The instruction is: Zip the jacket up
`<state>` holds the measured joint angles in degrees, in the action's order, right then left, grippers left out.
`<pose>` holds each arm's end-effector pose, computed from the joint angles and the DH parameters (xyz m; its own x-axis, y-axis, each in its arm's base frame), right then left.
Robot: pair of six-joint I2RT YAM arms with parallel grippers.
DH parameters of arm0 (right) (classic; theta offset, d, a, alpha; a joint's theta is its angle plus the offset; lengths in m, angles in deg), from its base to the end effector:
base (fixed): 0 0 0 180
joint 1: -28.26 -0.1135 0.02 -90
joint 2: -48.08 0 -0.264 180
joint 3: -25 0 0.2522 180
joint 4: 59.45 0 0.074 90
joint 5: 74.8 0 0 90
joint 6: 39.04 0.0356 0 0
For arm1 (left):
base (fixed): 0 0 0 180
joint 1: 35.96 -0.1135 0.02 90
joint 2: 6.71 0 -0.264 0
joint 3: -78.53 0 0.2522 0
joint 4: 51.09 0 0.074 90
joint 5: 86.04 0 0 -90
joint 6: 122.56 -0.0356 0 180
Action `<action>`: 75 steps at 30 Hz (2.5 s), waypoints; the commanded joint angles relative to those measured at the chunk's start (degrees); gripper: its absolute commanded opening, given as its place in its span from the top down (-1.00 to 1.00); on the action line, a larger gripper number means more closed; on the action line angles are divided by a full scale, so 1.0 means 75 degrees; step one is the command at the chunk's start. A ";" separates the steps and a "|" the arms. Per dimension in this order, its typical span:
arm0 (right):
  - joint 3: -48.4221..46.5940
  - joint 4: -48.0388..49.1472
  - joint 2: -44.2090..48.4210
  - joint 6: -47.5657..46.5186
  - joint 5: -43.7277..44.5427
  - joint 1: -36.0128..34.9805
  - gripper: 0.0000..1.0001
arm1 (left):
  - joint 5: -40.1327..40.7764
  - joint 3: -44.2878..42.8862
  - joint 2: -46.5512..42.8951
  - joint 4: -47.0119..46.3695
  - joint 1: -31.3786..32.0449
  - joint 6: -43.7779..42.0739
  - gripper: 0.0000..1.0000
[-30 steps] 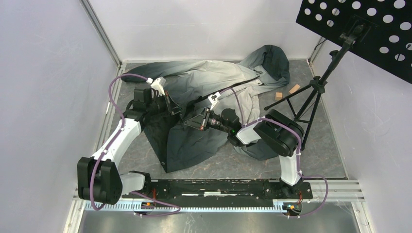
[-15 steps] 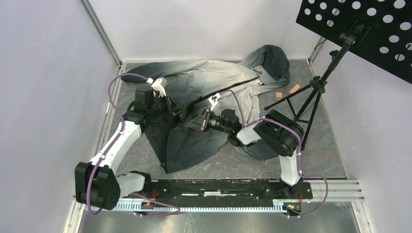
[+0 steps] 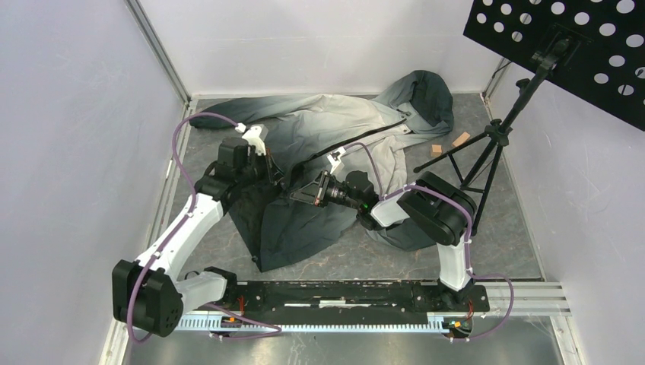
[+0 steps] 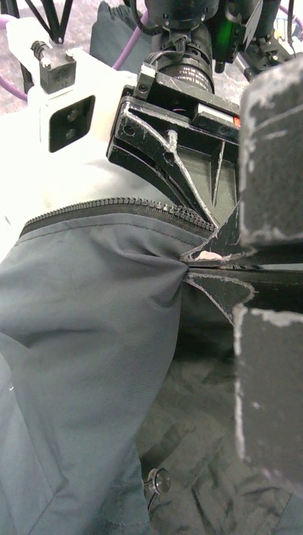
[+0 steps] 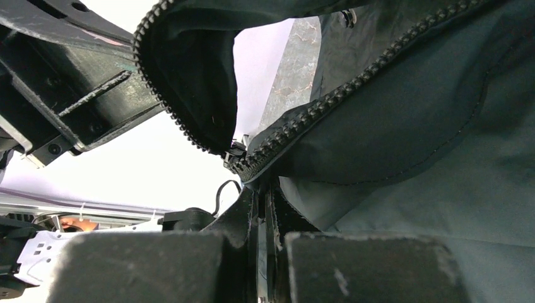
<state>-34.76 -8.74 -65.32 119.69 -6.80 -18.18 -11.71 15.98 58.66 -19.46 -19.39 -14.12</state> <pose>0.2530 0.2855 0.1472 -0.8791 0.3293 -0.3444 -0.3044 0.1680 0.9376 0.2380 -0.0808 0.2798 -0.6687 -0.1188 -0.7340 0.2915 0.8662 -0.4058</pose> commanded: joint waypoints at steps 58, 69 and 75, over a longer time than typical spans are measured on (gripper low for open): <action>-0.0878 -0.2821 0.1152 -0.2168 -0.0266 0.0063 0.99 | 0.3692 -0.1206 0.0643 0.1630 0.2132 -0.1932 0.92; -0.1045 -0.2597 0.0909 -0.2119 -0.0369 -0.0025 1.00 | 0.3472 -0.1650 0.0582 0.2096 0.2051 -0.1092 0.04; -0.1072 -0.2282 0.0726 -0.1996 -0.0370 -0.0017 0.99 | 0.3323 -0.1684 0.0249 0.2333 0.1639 -0.0421 -0.28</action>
<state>-41.36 -31.04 -58.81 103.93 -9.25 -18.20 14.65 5.68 63.22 -3.59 -4.92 -22.91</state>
